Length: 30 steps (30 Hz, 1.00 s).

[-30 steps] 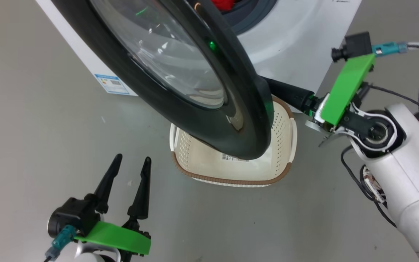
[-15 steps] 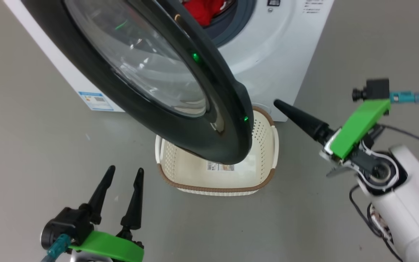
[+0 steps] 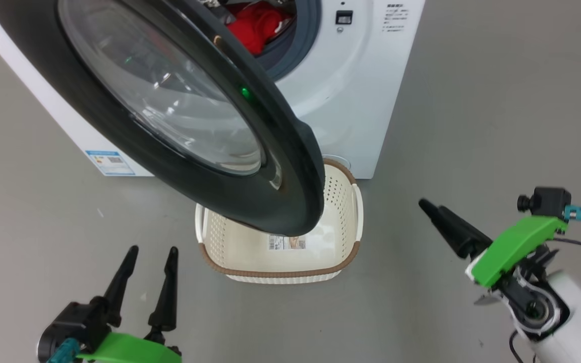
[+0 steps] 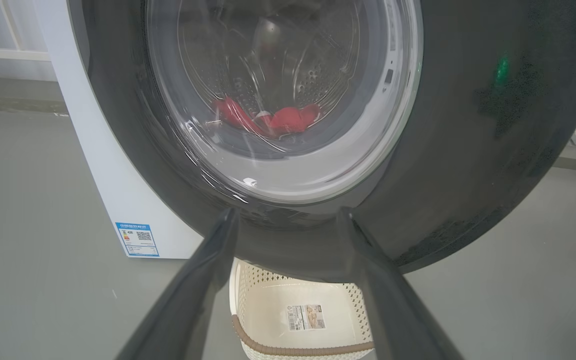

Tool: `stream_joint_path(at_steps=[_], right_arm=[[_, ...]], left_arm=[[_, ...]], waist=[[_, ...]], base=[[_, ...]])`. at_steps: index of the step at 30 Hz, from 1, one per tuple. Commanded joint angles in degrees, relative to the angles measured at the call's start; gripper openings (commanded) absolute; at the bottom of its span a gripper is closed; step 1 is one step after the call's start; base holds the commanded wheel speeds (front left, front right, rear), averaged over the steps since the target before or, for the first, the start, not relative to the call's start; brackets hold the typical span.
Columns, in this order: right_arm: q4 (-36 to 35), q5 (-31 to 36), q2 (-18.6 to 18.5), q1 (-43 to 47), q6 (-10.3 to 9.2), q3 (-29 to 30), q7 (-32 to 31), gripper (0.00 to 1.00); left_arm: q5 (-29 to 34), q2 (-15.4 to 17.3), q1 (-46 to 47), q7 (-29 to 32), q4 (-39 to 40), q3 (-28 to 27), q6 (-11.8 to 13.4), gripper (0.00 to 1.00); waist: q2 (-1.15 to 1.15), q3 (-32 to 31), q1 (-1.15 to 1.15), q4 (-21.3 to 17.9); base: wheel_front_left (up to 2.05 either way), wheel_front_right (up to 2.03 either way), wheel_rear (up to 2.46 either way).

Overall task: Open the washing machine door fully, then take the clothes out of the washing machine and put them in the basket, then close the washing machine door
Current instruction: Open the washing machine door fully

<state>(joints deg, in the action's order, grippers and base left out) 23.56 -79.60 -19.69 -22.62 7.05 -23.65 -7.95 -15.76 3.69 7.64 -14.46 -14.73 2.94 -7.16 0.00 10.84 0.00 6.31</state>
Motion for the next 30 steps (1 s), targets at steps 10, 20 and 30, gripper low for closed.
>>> stream_joint_path(at_steps=[10, 20, 30], right_arm=[[0.6, 8.8, -3.0, 2.9, 0.44, -7.2, 11.8, 1.0], [4.9, 20.3, -3.1, 3.0, 0.44, -8.0, 22.8, 1.0], [-0.3, 42.4, 4.1, 9.8, 0.44, 8.1, 22.9, 1.0]], left_arm=[[0.3, 1.0, -1.0, -0.5, 0.7, -4.0, -0.3, 1.0], [0.6, 0.7, -1.3, -0.5, 0.4, -4.7, -0.3, 1.0], [0.9, 0.6, -1.0, -0.5, 0.3, -5.2, -0.3, 1.0]], waist=[[0.0, -0.7, 0.0, -1.3], [0.0, -0.9, 0.0, -1.4], [0.0, -0.4, 0.0, -1.3]], base=[[0.0, 0.0, 0.0], [0.0, 0.0, 0.0], [0.0, 0.0, 0.0]])
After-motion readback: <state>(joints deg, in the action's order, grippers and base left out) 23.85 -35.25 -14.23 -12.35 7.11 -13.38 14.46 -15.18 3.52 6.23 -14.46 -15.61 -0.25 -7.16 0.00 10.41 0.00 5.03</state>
